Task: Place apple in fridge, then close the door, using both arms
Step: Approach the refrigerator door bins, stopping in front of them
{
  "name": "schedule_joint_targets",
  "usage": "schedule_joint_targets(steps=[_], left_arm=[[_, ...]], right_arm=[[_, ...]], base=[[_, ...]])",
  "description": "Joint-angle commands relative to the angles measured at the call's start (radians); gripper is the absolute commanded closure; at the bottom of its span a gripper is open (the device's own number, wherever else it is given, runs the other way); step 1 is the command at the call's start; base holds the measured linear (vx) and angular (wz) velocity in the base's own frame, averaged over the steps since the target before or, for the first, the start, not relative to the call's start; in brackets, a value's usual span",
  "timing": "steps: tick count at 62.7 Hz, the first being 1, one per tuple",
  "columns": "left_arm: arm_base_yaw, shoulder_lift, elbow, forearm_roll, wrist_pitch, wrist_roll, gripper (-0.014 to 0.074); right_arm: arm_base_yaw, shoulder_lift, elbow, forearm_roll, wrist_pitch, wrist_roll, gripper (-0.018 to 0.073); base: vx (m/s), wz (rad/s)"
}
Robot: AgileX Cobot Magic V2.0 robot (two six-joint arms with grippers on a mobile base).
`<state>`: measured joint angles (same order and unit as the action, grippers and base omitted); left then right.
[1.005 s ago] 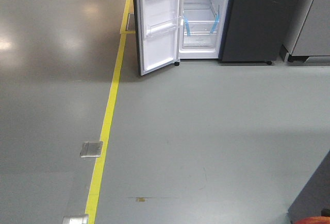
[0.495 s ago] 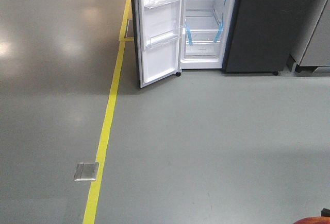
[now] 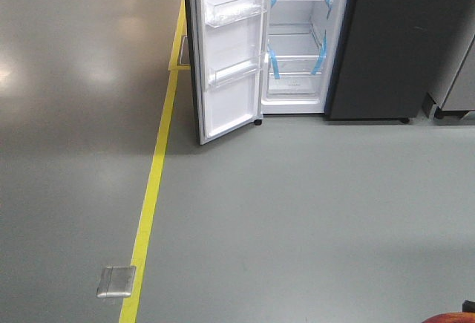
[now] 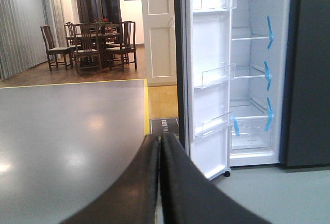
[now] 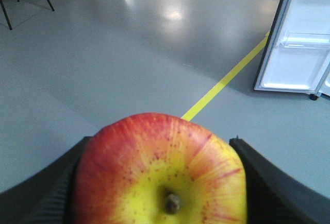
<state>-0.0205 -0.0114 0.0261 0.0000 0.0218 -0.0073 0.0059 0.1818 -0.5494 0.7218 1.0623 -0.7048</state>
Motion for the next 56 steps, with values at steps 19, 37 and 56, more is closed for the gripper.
schedule_joint_targets(steps=[19,37,56], left_arm=[[0.001,-0.015,0.021,0.000,-0.075,-0.010,0.0603],[0.001,-0.015,0.021,0.000,-0.075,-0.010,0.0603],[0.001,-0.015,0.021,0.000,-0.075,-0.010,0.0603]], right_arm=[[-0.003,0.014,-0.023,0.046,-0.061,-0.003,0.0193],[-0.003,0.014,-0.023,0.046,-0.061,-0.003,0.0193],[-0.003,0.014,-0.023,0.046,-0.061,-0.003,0.0193]], base=[[0.28,0.02],[0.26,-0.01],[0.23,-0.01]])
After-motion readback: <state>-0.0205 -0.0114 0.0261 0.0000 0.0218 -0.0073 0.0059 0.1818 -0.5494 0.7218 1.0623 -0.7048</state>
